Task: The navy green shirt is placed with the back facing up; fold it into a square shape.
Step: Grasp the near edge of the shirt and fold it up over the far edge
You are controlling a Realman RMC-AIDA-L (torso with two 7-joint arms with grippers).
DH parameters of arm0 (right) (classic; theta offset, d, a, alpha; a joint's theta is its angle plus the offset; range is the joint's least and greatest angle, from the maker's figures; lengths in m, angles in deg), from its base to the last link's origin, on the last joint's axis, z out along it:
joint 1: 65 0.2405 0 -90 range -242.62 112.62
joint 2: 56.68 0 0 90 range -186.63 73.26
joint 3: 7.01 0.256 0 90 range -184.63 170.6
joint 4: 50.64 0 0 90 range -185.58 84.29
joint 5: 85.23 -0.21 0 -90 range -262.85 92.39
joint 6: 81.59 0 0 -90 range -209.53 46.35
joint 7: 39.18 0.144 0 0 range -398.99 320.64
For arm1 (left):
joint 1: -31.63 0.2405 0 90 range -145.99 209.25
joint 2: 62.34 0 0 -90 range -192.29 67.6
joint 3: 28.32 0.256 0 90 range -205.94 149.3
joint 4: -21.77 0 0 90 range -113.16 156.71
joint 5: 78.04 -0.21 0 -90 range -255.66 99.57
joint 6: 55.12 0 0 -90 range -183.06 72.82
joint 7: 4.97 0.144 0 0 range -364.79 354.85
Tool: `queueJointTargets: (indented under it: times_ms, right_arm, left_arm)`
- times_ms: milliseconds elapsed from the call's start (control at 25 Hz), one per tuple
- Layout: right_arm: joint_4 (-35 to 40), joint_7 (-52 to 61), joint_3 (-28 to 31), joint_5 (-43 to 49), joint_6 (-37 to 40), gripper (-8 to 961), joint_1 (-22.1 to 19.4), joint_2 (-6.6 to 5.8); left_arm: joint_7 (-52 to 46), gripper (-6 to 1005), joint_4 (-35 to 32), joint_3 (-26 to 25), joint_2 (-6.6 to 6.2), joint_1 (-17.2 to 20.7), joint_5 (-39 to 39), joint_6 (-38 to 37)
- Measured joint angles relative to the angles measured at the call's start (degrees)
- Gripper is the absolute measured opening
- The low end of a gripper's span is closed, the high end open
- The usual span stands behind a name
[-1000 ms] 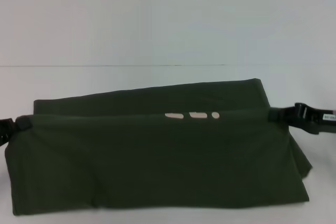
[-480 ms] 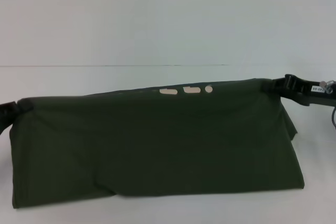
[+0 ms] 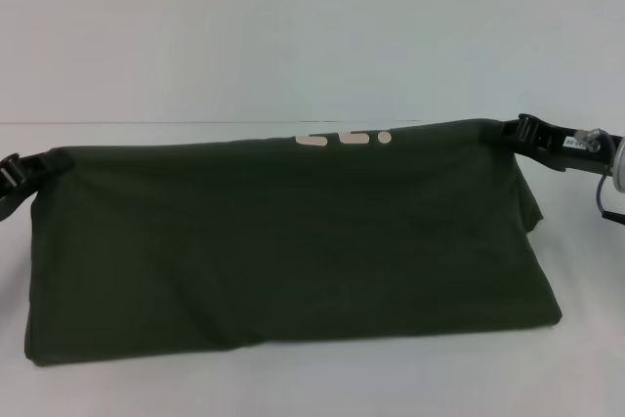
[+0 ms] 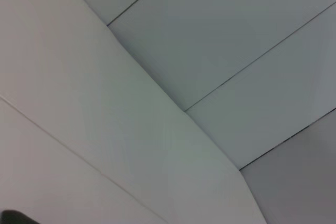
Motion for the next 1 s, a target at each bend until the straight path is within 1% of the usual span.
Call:
queueJointTargets:
  times_ms: [160,200,240,360,560,1000]
  right_arm:
    - [-0.1,-2.4,-0.7,-0.2,-4.1,104,0.9,1.3]
    - [-0.2,-2.9,-1.1,-0.2,-4.9,104,1.1,1.65]
    - [-0.1,-3.4,-1.4,-0.2,-6.3,105,1.3,2.19]
    - [0.0,-4.3,-1.8,-0.3,-8.6,107,1.7,2.94]
    - [-0.4,-4.4,-2.6,-1.2,-11.0,110,2.1,3.0]
    - [-0.7,-4.4,-3.2,-1.9,-11.9,118,2.3,3.13]
  left_arm:
    - [2.1,47,0.1,0.1,0.79,-1.3,0.1,4.0]
    - [2.9,50,0.1,0.1,1.27,-1.7,0.1,5.7]
    - [3.3,52,0.1,0.1,1.47,-1.9,0.1,6.4]
    - [4.6,60,0.2,0.4,2.36,-2.4,0.1,9.3]
    - [5.8,73,0.2,0.7,2.97,-2.6,1.1,11.5]
    - [7.5,101,0.3,0.8,4.16,-3.2,2.3,13.4]
